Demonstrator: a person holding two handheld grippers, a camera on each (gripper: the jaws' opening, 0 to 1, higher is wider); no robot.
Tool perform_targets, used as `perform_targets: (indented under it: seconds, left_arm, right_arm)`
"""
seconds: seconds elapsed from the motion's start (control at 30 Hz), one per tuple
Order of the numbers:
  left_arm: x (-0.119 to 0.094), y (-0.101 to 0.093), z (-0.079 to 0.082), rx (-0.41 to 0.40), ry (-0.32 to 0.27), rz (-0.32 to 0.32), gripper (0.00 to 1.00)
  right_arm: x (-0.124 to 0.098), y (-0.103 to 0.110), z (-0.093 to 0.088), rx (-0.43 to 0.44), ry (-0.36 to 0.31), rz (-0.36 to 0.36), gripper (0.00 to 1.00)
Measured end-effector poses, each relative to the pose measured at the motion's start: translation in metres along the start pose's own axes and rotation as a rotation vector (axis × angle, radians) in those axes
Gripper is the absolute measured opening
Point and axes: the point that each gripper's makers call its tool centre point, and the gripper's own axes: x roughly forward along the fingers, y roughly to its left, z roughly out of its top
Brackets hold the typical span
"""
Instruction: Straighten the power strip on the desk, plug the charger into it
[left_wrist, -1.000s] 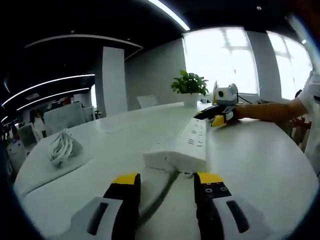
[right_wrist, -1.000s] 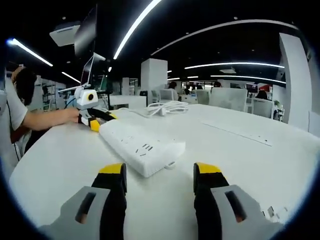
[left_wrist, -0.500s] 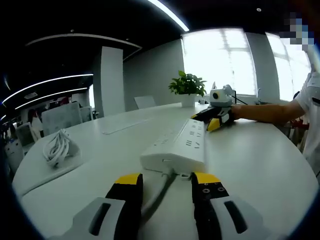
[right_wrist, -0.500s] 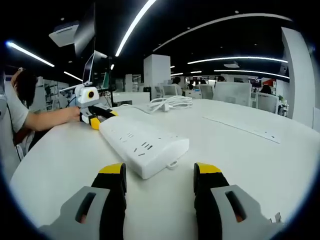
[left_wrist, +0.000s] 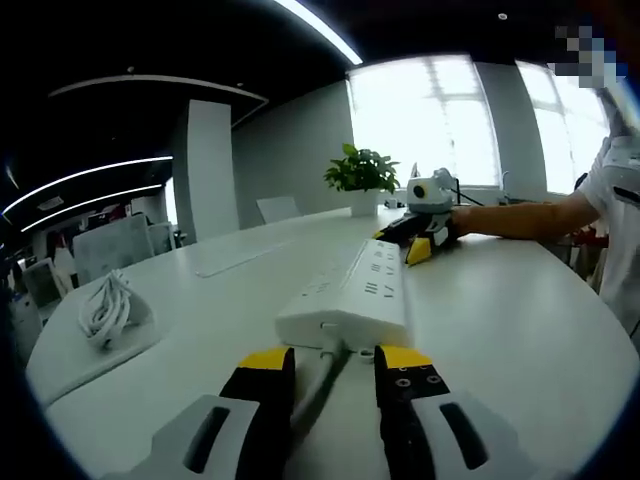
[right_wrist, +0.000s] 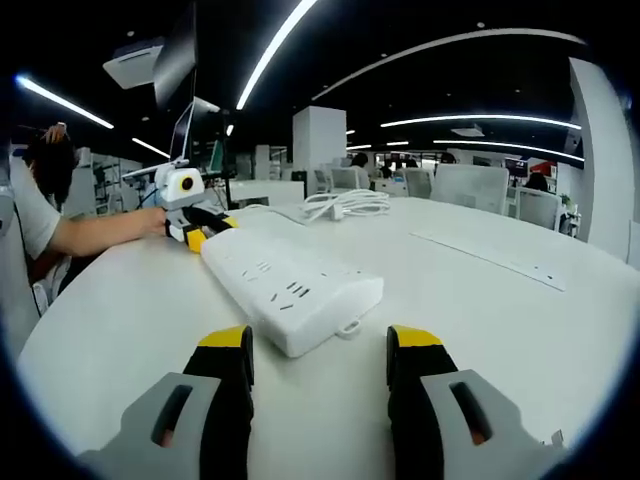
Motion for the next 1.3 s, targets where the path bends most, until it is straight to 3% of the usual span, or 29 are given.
perform_targets:
  seconds: [0.2, 0.27, 0.53, 0.87, 1.03, 1.3]
  left_arm:
    - [-0.004, 0.002, 0.001, -0.004, -0.006, -0.005, 0.29]
    - [-0.004, 0.004, 0.004, -0.045, -0.019, 0.000, 0.28]
    - [-0.001, 0.008, 0.002, -0.026, -0.007, 0.012, 0.24]
    - [0.004, 0.009, 0.000, -0.040, 0.004, -0.004, 0.24]
    - [0.006, 0.009, 0.000, -0.053, 0.003, -0.023, 0.24]
    - [0.007, 0.008, 0.000, -0.056, 0.004, -0.059, 0.24]
  right_arm:
    - [-0.002, 0.001, 0.001, -0.002, -0.004, 0.004, 0.52]
    - [-0.002, 0.001, 0.001, 0.000, -0.004, 0.003, 0.52]
    - [-0.003, 0.000, 0.001, 0.003, -0.003, -0.001, 0.52]
    - [-0.003, 0.001, 0.004, -0.035, -0.025, 0.016, 0.52]
    - [-0.004, 0.002, 0.005, -0.014, -0.039, 0.038, 0.51]
    - [-0.005, 0.008, 0.006, -0.014, -0.055, 0.089, 0.39]
